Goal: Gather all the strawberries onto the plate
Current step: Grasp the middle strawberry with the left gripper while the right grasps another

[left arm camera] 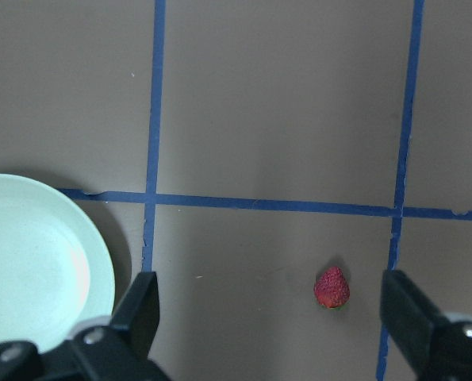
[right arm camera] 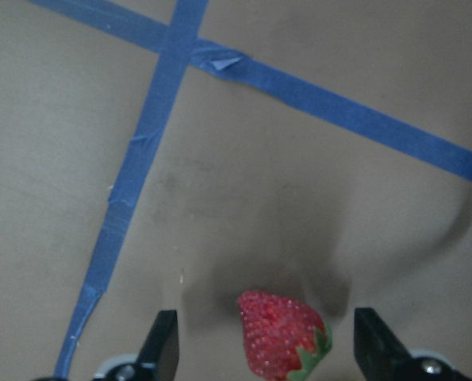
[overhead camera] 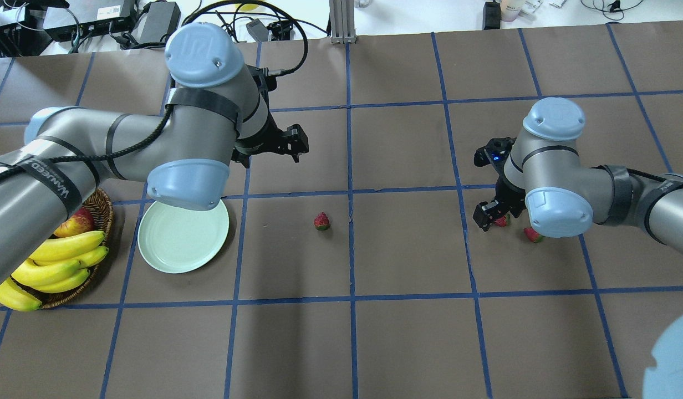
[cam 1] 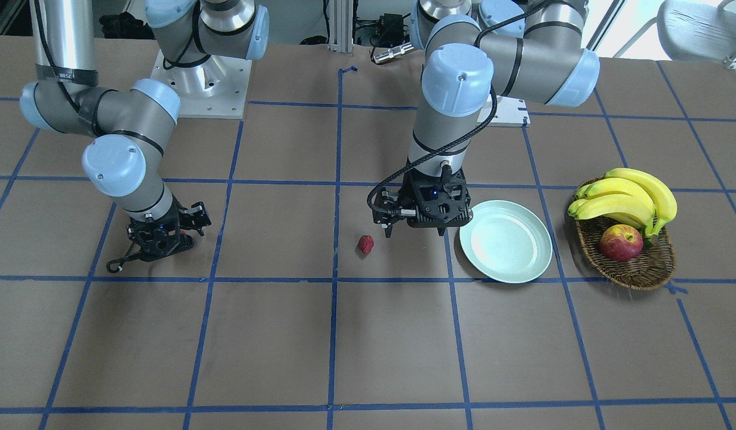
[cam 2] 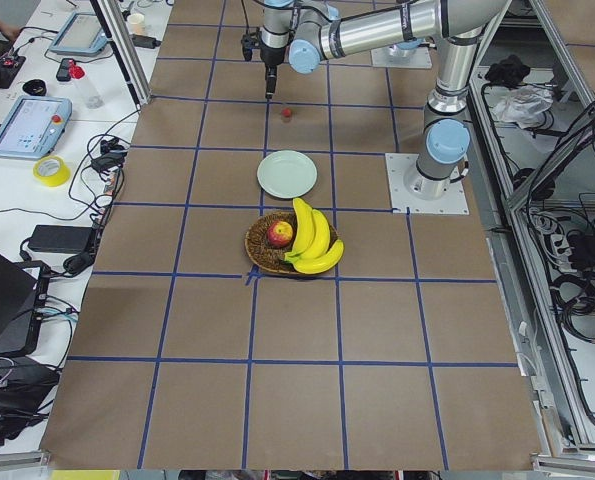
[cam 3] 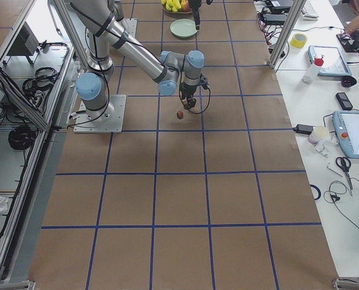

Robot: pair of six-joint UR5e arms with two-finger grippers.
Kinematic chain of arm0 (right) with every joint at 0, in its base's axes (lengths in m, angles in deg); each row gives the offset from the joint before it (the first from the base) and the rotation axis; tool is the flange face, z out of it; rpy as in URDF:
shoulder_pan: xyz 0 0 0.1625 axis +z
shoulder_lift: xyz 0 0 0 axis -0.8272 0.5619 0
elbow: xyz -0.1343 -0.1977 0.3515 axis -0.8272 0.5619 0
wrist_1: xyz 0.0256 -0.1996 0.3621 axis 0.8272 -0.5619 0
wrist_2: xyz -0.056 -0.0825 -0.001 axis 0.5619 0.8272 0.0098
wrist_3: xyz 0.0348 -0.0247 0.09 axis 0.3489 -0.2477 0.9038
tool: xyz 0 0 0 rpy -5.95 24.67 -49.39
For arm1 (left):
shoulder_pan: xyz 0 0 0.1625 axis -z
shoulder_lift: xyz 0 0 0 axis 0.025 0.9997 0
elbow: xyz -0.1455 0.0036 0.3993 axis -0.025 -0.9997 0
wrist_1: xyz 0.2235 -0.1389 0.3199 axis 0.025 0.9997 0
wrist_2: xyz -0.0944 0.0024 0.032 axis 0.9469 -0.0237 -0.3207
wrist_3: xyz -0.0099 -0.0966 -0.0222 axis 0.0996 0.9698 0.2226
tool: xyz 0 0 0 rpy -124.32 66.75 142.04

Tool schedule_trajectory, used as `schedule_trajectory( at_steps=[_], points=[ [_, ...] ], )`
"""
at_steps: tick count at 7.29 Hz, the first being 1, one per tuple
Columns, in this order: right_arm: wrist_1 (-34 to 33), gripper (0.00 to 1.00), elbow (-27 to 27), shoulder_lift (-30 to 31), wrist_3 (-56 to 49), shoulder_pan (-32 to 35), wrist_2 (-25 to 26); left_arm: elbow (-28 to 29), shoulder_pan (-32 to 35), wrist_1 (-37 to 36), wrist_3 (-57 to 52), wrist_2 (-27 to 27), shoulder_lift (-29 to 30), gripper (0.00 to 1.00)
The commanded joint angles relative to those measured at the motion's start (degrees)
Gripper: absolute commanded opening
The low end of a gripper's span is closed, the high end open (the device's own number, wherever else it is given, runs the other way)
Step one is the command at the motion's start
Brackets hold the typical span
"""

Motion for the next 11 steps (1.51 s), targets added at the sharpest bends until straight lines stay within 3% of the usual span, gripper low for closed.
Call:
schedule_trajectory(
  at_steps=[1,2,3,5,8,9,10,11],
  points=[
    [0.29,0.22,0.13,-0.07,-0.12,0.02,0.84,-1.42,1.44,-6.0,4.7,-0.14,4.73,1.0],
    [0.29,0.09,0.22,-0.06,-0.12,-0.06,0.84,-1.42,3.18,-7.6,7.26,-0.4,6.84,1.0],
    [0.64,0.05,0.57,0.63,0.93,0.2,0.67,-1.51,5.55,-7.62,9.72,-1.71,8.17,1.0],
    [1.34,0.04,1.53,1.68,10.27,1.77,-0.56,-1.6,6.54,-7.62,10.71,-1.81,10.89,0.91],
    [4.07,0.04,3.3,3.27,32.23,10.37,-5.29,-2.21,8.21,-7.7,10.89,-1.11,13.89,0.88],
    [3.9,0.04,3.38,3.45,36.49,12.48,-5.66,-2.3,8.38,-7.62,10.71,-1.54,13.89,0.71],
    [3.9,0.04,3.3,3.45,38.27,13.46,-5.66,-2.56,8.39,-7.62,10.45,-1.2,13.89,0.41],
    [3.98,0.04,3.21,3.54,41.68,14.26,-5.66,-3.61,8.39,-7.53,10.62,-0.58,13.81,0.26]
  ],
)
